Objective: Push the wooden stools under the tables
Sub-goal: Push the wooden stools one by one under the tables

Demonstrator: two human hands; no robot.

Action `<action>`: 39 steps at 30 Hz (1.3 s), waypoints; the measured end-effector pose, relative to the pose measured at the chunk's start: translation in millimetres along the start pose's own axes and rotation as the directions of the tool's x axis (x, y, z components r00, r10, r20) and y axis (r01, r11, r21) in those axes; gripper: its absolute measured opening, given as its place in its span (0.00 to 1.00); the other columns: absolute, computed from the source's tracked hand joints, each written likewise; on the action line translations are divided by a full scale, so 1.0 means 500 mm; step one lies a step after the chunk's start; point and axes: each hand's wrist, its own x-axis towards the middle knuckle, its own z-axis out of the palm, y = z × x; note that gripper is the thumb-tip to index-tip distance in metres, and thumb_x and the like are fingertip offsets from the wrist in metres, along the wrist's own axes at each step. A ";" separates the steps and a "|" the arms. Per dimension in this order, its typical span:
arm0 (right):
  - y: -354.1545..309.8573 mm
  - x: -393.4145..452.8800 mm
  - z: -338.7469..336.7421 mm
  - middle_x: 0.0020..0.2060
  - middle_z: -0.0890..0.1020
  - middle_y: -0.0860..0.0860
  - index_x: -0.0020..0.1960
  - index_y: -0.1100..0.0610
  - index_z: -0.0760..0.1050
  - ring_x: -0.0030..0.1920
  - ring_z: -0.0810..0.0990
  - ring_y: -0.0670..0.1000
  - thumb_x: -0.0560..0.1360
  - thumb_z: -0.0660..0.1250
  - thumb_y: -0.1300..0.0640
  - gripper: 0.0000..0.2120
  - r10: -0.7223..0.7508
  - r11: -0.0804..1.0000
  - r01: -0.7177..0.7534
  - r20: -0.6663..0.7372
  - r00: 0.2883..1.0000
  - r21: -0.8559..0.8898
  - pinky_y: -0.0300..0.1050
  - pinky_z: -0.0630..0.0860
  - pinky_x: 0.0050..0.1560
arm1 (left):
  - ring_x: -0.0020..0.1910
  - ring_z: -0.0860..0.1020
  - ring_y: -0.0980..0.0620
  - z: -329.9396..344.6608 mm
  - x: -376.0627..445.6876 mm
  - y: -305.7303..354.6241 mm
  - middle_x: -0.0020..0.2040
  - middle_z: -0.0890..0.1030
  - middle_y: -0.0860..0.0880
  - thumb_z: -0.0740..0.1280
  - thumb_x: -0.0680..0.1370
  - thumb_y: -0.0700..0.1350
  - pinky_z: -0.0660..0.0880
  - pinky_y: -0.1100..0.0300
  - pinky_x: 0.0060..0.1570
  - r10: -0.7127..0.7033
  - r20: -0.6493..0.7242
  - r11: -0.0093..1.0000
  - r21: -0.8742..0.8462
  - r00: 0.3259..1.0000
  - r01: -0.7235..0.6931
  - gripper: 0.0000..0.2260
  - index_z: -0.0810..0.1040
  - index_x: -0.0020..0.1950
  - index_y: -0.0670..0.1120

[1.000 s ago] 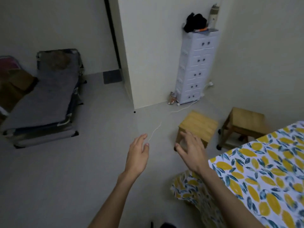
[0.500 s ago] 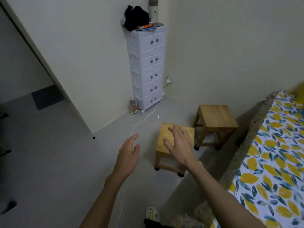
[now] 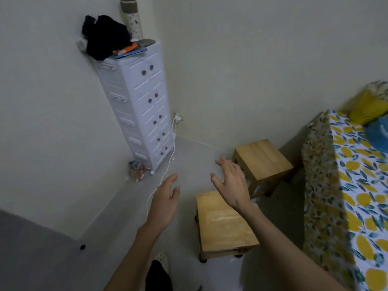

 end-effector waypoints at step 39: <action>0.320 0.856 0.117 0.75 0.64 0.51 0.74 0.52 0.63 0.75 0.59 0.53 0.79 0.55 0.39 0.28 0.947 0.164 -0.897 -0.321 0.027 0.409 0.54 0.57 0.75 | 0.71 0.66 0.50 0.579 1.368 0.200 0.71 0.69 0.47 0.59 0.81 0.41 0.55 0.72 0.61 0.390 0.915 0.615 -0.344 -0.106 -0.709 0.15 0.72 0.68 0.44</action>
